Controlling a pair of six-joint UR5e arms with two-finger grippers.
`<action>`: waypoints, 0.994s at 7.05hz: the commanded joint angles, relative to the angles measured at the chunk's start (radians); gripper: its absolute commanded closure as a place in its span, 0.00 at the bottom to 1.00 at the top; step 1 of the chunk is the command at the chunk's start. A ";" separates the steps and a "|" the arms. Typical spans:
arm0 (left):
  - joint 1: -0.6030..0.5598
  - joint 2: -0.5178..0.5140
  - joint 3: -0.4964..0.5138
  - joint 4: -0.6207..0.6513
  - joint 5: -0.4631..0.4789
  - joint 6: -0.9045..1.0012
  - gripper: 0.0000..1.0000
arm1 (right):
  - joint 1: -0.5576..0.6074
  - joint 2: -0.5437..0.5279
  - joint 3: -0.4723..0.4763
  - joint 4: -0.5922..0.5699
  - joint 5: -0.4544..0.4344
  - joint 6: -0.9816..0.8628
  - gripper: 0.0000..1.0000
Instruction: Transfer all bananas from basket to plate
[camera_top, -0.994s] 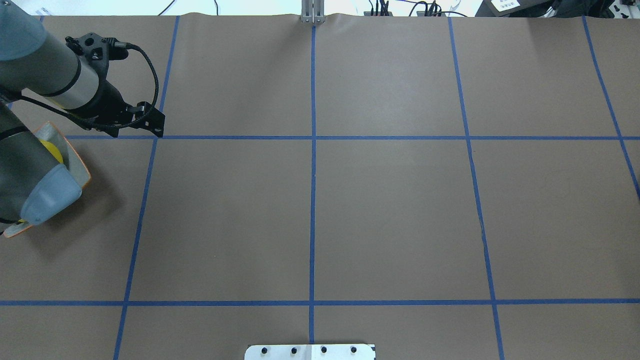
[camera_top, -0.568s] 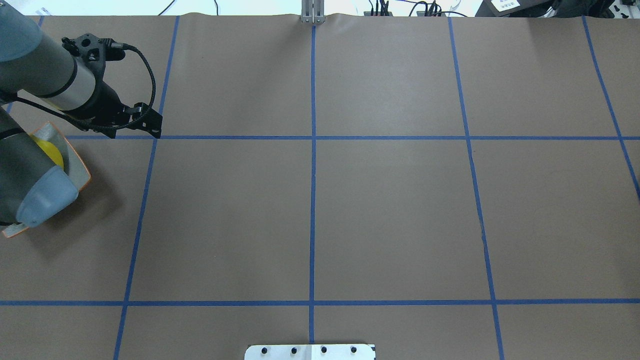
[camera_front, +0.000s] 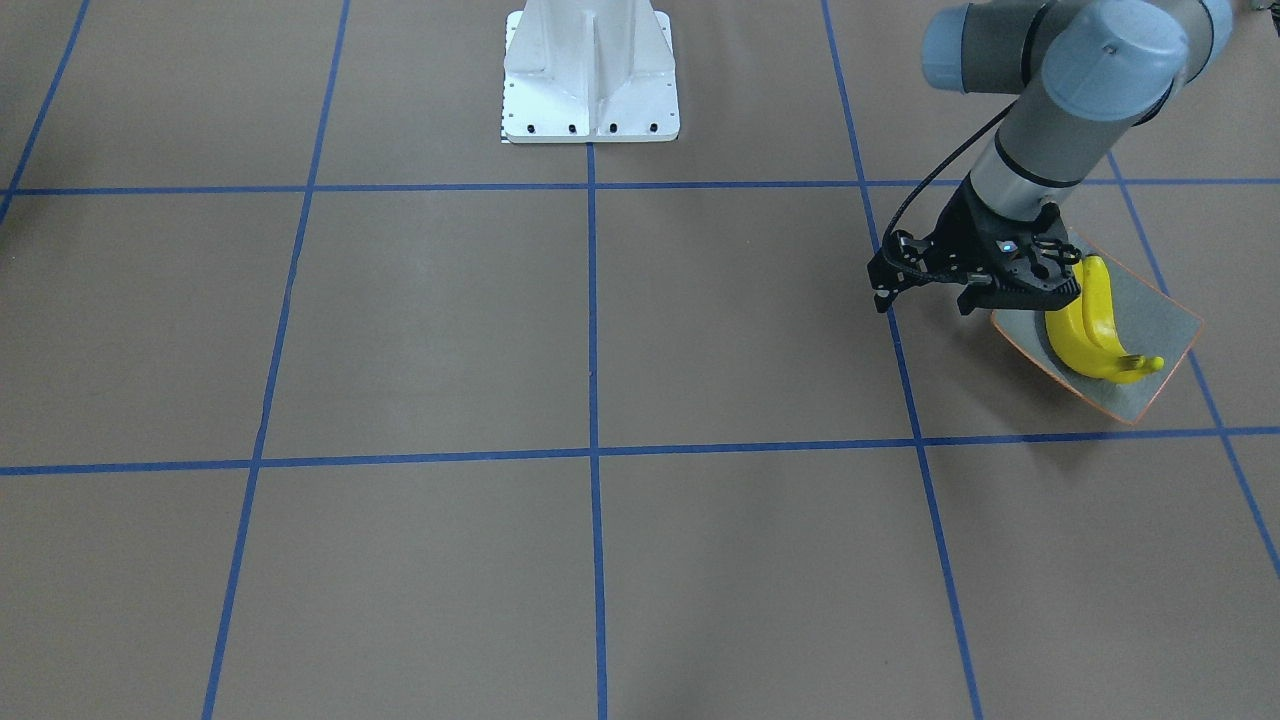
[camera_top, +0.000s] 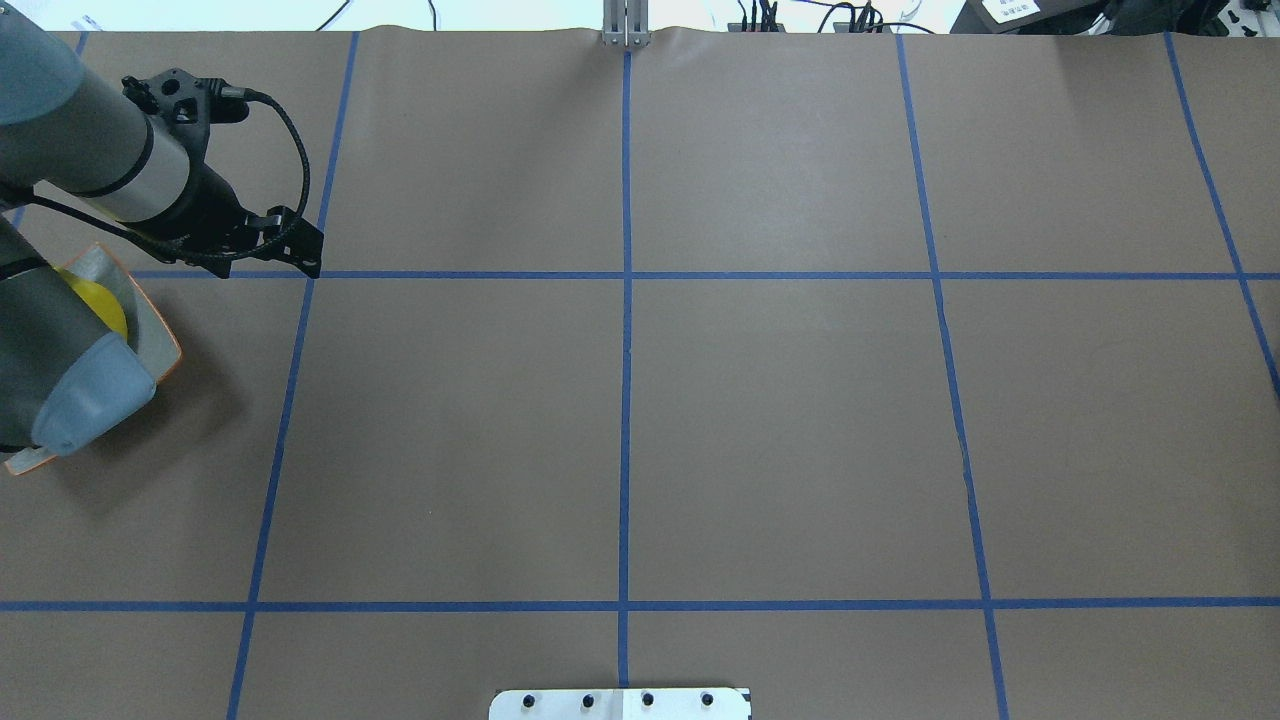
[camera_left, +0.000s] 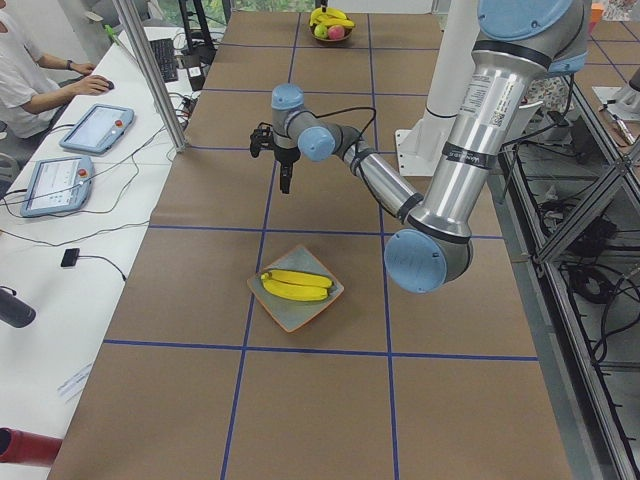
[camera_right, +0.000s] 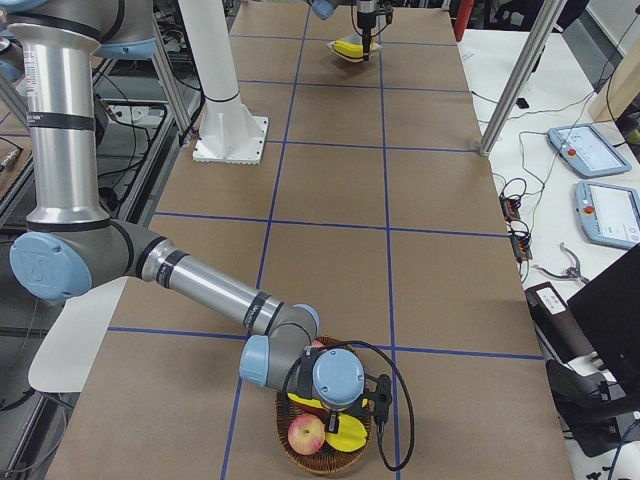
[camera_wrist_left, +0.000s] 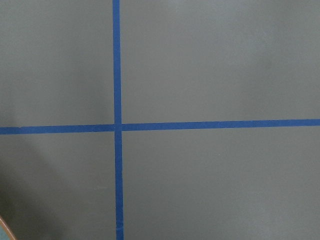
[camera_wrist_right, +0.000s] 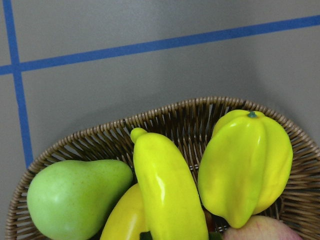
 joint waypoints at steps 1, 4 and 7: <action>0.003 0.000 0.007 0.000 0.000 -0.002 0.00 | 0.029 0.000 0.030 -0.001 0.000 -0.013 1.00; 0.009 -0.011 0.006 -0.006 0.000 -0.002 0.00 | 0.031 0.000 0.148 0.002 0.008 -0.013 1.00; 0.029 -0.029 0.018 -0.133 -0.003 0.005 0.00 | -0.108 0.016 0.279 0.011 0.079 0.096 1.00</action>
